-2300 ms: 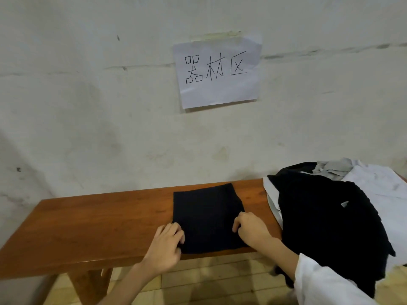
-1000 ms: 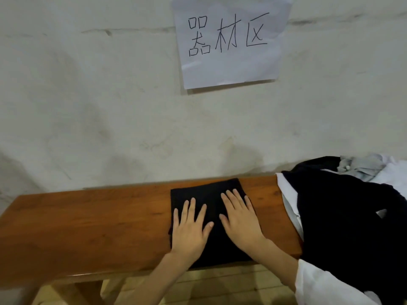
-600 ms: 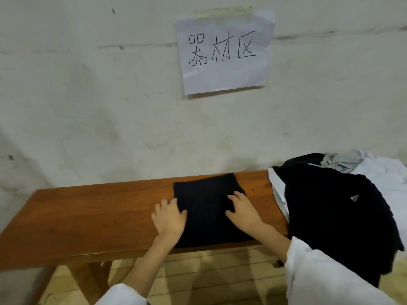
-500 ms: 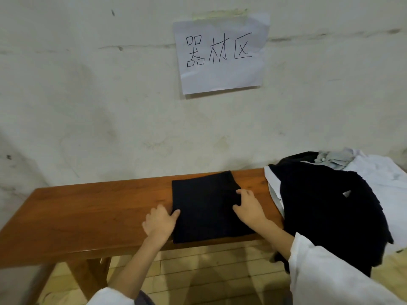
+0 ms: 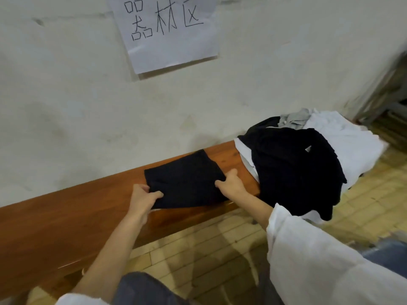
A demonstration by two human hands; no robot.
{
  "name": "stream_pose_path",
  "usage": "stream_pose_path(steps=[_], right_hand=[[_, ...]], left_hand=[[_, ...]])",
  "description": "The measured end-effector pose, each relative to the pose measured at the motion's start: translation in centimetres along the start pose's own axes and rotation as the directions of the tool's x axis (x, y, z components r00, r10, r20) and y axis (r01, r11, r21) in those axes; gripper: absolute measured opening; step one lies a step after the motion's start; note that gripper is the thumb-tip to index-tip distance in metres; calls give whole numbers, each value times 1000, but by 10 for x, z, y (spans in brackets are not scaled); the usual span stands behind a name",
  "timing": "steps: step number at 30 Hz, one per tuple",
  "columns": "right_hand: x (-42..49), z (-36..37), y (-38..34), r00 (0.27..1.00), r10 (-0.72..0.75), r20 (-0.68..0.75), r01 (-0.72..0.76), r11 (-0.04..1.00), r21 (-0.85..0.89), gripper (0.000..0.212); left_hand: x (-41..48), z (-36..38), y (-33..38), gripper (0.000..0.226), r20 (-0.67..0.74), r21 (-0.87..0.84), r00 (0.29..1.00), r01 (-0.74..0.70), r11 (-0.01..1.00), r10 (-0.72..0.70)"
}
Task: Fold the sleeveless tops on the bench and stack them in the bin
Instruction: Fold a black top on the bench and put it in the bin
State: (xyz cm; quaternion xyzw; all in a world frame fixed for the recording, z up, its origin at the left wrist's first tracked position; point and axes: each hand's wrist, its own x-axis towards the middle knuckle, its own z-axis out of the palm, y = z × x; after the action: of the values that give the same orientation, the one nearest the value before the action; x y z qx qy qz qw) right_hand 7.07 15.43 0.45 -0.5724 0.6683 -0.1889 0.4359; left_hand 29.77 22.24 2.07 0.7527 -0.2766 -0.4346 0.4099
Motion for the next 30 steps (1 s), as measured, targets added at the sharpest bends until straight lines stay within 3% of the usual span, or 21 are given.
stream_pose_path(steps=[2, 5, 9, 14, 17, 20, 25, 30], right_hand=[[-5, -7, 2, 998, -56, -17, 57, 997, 55, 41], [-15, -29, 9, 996, -74, 57, 60, 974, 218, 40], [-47, -85, 24, 995, 84, 58, -101, 885, 455, 40], [-102, -171, 66, 978, 171, -121, -74, 823, 563, 38], [-140, -225, 116, 942, 229, -244, -38, 798, 601, 38], [-171, -263, 169, 895, 287, -341, -24, 796, 605, 39], [-225, -298, 275, 784, 459, -419, -78, 742, 666, 45], [-258, -295, 377, 704, 601, -378, -192, 674, 713, 46]], left_hand=[[-4, 0, 19, 43, 36, -36, 999, -5, 999, 7], [-18, 17, 51, 39, 134, 44, 991, -17, 999, 11], [-52, 59, 87, 29, 252, 94, 963, -124, 988, 96], [-121, 145, 108, 24, 385, 120, 893, -300, 946, 234], [-172, 215, 107, 36, 510, 124, 820, -368, 922, 259], [-214, 279, 95, 52, 612, 142, 756, -396, 907, 234], [-270, 388, 44, 56, 761, 306, 640, -494, 813, 103], [-290, 488, -21, 55, 869, 389, 493, -642, 661, -33]])
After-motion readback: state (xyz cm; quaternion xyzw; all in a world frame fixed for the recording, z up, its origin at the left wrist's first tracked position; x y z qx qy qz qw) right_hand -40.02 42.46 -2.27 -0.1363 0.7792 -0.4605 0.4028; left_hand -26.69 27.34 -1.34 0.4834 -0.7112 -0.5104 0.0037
